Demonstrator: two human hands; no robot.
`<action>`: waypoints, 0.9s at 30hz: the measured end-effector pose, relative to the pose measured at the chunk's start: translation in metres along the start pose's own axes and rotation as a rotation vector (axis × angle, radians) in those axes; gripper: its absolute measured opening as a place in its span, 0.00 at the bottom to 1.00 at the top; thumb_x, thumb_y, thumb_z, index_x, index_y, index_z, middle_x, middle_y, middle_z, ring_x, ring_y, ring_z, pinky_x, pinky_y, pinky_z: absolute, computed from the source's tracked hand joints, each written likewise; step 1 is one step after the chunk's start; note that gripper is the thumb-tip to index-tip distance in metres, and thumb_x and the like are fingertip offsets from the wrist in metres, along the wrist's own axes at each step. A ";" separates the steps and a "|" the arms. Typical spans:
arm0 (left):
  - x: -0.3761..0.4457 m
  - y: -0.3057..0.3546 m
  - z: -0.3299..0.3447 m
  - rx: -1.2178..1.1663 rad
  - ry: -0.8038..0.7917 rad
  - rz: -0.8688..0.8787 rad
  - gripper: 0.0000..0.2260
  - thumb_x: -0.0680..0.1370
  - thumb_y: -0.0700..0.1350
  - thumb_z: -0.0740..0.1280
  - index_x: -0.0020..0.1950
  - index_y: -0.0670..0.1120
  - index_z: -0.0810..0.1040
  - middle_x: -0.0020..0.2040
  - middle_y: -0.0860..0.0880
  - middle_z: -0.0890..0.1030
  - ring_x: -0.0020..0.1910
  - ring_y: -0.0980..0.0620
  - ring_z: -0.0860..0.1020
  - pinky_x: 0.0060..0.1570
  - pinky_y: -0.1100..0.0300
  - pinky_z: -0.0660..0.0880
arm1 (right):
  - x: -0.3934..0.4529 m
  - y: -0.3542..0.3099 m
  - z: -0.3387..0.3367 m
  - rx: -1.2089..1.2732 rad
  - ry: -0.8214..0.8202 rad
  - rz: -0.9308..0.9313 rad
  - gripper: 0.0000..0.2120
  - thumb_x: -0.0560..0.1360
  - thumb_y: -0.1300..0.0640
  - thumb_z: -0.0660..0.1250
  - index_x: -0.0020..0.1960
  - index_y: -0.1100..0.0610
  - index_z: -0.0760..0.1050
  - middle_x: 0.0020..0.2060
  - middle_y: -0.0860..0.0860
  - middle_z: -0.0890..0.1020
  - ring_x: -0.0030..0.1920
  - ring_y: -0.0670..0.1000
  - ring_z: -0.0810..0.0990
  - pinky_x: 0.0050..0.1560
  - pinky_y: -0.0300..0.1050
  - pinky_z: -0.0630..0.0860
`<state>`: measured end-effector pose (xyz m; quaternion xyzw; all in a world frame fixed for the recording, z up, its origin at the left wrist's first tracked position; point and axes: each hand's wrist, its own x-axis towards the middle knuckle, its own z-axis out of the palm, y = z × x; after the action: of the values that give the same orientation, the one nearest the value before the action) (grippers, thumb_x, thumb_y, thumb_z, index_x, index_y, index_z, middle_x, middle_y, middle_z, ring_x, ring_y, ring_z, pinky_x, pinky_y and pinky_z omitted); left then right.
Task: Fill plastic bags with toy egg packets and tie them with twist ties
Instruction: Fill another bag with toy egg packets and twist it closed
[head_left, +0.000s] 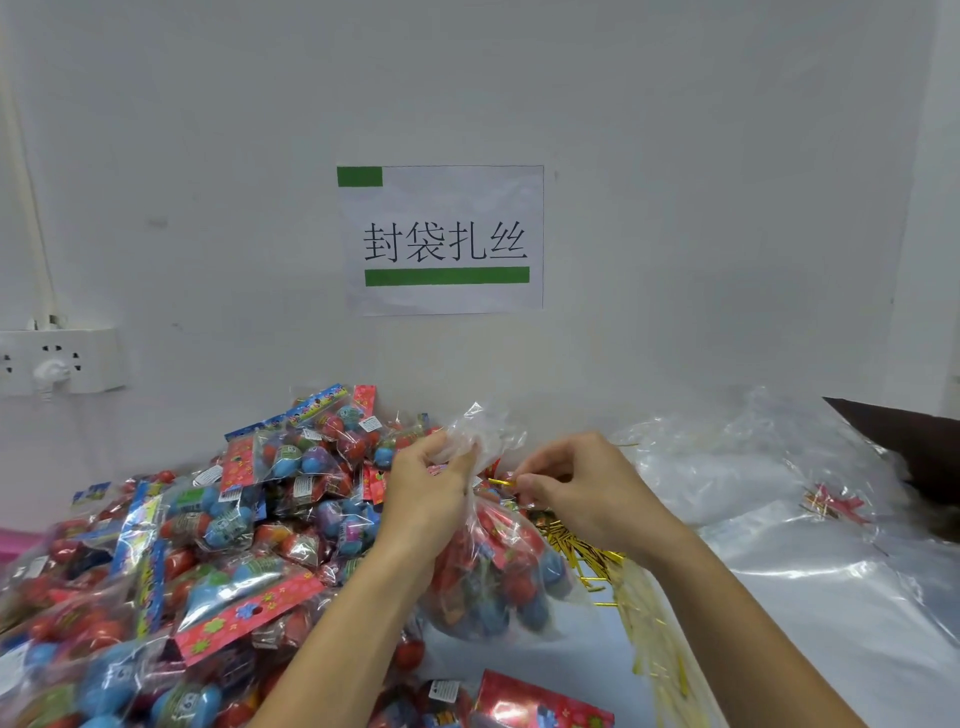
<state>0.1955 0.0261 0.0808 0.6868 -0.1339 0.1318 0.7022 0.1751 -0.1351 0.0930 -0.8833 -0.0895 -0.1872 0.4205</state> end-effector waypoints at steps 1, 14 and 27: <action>0.000 0.000 0.001 0.004 -0.015 0.002 0.19 0.79 0.52 0.69 0.67 0.46 0.78 0.62 0.40 0.81 0.61 0.43 0.80 0.65 0.46 0.75 | 0.000 -0.002 0.002 -0.033 0.007 -0.012 0.10 0.76 0.58 0.72 0.37 0.50 0.83 0.33 0.45 0.85 0.38 0.44 0.84 0.44 0.41 0.81; 0.005 -0.009 0.003 -0.001 -0.154 0.041 0.09 0.80 0.49 0.67 0.45 0.57 0.86 0.43 0.50 0.87 0.43 0.52 0.86 0.38 0.64 0.79 | -0.006 -0.014 0.009 -0.041 -0.080 -0.071 0.26 0.79 0.60 0.68 0.23 0.43 0.75 0.19 0.35 0.73 0.24 0.35 0.73 0.28 0.27 0.65; 0.008 -0.010 0.002 -0.137 -0.117 -0.011 0.26 0.69 0.58 0.69 0.57 0.41 0.82 0.50 0.41 0.86 0.50 0.41 0.85 0.52 0.45 0.81 | -0.005 -0.012 0.009 0.225 -0.092 0.010 0.09 0.79 0.59 0.68 0.45 0.50 0.85 0.41 0.45 0.87 0.44 0.42 0.85 0.51 0.41 0.80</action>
<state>0.2064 0.0239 0.0742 0.6445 -0.1795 0.0780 0.7391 0.1686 -0.1204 0.0946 -0.8384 -0.1248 -0.1333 0.5135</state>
